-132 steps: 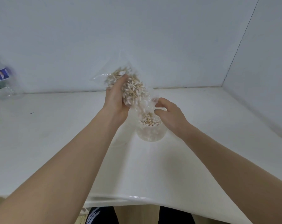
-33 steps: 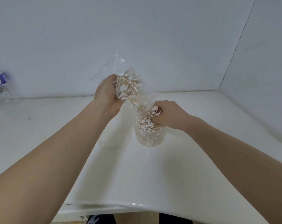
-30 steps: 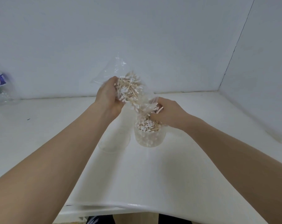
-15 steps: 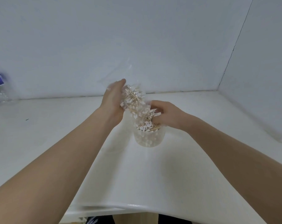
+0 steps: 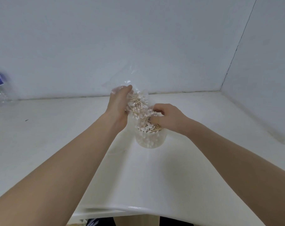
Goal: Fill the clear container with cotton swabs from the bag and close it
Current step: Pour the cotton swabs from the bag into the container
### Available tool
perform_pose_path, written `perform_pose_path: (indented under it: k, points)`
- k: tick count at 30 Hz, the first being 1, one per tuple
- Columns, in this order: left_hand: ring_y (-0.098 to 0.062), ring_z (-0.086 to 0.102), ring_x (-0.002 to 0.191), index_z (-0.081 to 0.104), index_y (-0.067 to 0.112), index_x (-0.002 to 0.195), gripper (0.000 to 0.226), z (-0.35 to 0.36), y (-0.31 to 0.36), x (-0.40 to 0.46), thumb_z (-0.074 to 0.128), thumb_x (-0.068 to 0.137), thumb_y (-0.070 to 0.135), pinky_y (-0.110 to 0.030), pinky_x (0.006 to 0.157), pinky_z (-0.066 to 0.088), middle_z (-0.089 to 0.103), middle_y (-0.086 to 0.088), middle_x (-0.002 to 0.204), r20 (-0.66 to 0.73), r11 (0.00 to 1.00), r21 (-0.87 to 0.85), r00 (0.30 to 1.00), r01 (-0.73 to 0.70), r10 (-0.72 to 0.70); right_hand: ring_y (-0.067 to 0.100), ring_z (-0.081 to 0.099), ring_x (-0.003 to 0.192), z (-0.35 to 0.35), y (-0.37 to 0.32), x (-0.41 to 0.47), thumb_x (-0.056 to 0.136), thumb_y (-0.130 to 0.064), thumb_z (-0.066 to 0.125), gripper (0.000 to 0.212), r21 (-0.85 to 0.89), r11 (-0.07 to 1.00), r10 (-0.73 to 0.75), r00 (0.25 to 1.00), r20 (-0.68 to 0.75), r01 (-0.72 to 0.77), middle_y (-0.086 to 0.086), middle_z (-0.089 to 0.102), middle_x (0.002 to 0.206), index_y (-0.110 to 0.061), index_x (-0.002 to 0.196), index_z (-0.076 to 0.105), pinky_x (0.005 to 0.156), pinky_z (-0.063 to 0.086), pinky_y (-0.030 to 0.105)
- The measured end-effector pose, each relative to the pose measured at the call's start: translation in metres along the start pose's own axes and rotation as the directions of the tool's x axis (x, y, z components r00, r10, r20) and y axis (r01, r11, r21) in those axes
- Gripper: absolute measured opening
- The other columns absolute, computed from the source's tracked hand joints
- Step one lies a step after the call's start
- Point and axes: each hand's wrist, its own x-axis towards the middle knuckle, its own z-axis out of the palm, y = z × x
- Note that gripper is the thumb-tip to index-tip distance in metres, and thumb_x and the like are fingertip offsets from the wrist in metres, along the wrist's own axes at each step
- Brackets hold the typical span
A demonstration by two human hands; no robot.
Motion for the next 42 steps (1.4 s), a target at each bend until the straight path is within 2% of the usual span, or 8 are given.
perform_pose_path:
  k: [6, 14, 18, 21, 25, 30, 38, 42]
  points:
    - [-0.029, 0.067, 0.097, 0.054, 0.02, 0.098, 0.014, -0.002, -0.013, -0.001, 0.063, 0.096, 0.009, -0.047, 0.087, 0.049, 0.068, -0.008, 0.105, 0.037, 1.0, -0.007, 0.999, -0.018, 0.018, 0.014, 0.067, 0.104, 0.005, 0.007, 0.002, 0.069, -0.021, 0.071, 0.037, 0.003, 1.0, 0.008, 1.0, -0.025, -0.008, -0.007, 0.07, 0.107, -0.03, 0.104, 0.066, 0.095, 0.055, 0.046]
    - [-0.032, 0.072, 0.096, 0.055, 0.014, 0.107, 0.007, 0.0, 0.007, 0.003, 0.052, 0.106, 0.02, -0.05, 0.101, 0.056, 0.078, -0.007, 0.113, 0.031, 0.977, -0.211, 0.999, 0.032, -0.026, 0.013, 0.05, 0.128, 0.006, 0.002, -0.001, 0.06, -0.031, 0.074, 0.099, 0.148, 0.989, -0.017, 1.0, 0.004, 0.016, -0.02, 0.048, 0.144, -0.06, 0.146, 0.032, 0.102, 0.051, 0.038]
    - [-0.034, 0.075, 0.102, 0.055, 0.017, 0.097, 0.007, 0.002, 0.001, 0.0, 0.052, 0.103, 0.019, -0.053, 0.104, 0.054, 0.076, -0.01, 0.12, 0.048, 0.986, -0.16, 0.998, 0.05, -0.042, 0.015, 0.053, 0.122, 0.006, -0.003, -0.002, 0.063, -0.028, 0.077, 0.095, 0.091, 0.995, -0.046, 0.999, -0.003, 0.046, -0.016, 0.05, 0.138, -0.05, 0.147, 0.037, 0.099, 0.051, 0.034]
    - [-0.035, 0.074, 0.107, 0.056, 0.018, 0.09, 0.013, 0.004, -0.004, -0.002, 0.052, 0.102, 0.017, -0.051, 0.105, 0.053, 0.077, -0.008, 0.119, 0.03, 0.987, -0.151, 0.999, 0.047, -0.043, 0.007, 0.06, 0.101, 0.004, -0.01, -0.006, 0.076, -0.011, 0.077, 0.06, 0.027, 0.995, -0.095, 0.995, 0.002, 0.095, -0.006, 0.058, 0.112, -0.03, 0.13, 0.06, 0.082, 0.052, 0.017]
    - [-0.031, 0.065, 0.087, 0.05, 0.018, 0.081, 0.021, -0.002, -0.003, 0.001, 0.049, 0.101, 0.013, -0.041, 0.087, 0.054, 0.078, -0.01, 0.115, 0.002, 0.958, -0.275, 0.996, 0.086, -0.089, 0.011, 0.058, 0.114, 0.004, -0.005, -0.006, 0.081, -0.024, 0.077, 0.045, -0.053, 0.997, -0.056, 0.998, -0.038, 0.054, -0.006, 0.059, 0.121, -0.03, 0.124, 0.064, 0.1, 0.049, 0.033]
    - [-0.036, 0.071, 0.099, 0.051, 0.019, 0.084, 0.018, -0.002, -0.002, 0.003, 0.046, 0.101, 0.016, -0.051, 0.102, 0.052, 0.078, -0.008, 0.11, 0.062, 0.937, -0.303, 0.985, 0.171, -0.16, 0.014, 0.06, 0.119, 0.007, -0.006, -0.004, 0.066, -0.034, 0.076, 0.074, 0.048, 0.997, -0.06, 0.998, -0.009, 0.06, -0.006, 0.062, 0.126, -0.054, 0.133, 0.05, 0.1, 0.05, 0.035]
    - [-0.028, 0.072, 0.094, 0.056, 0.012, 0.113, 0.02, -0.002, -0.005, 0.004, 0.062, 0.098, 0.023, -0.042, 0.082, 0.058, 0.075, -0.004, 0.119, 0.045, 0.984, -0.148, 0.995, 0.099, -0.093, 0.013, 0.063, 0.107, -0.001, -0.004, -0.001, 0.082, -0.003, 0.069, 0.077, 0.074, 0.997, -0.023, 1.0, -0.015, 0.024, -0.009, 0.061, 0.12, -0.036, 0.144, 0.04, 0.078, 0.056, 0.027]
    - [-0.027, 0.07, 0.096, 0.049, 0.018, 0.102, 0.033, -0.002, -0.004, 0.003, 0.062, 0.091, -0.01, -0.039, 0.077, 0.053, 0.075, -0.009, 0.115, 0.026, 0.992, -0.125, 1.0, 0.015, -0.012, 0.012, 0.063, 0.091, 0.001, 0.0, 0.003, 0.082, -0.001, 0.068, 0.098, 0.085, 0.996, 0.016, 1.0, -0.01, -0.015, -0.019, 0.053, 0.119, -0.046, 0.156, 0.02, 0.068, 0.052, 0.025]
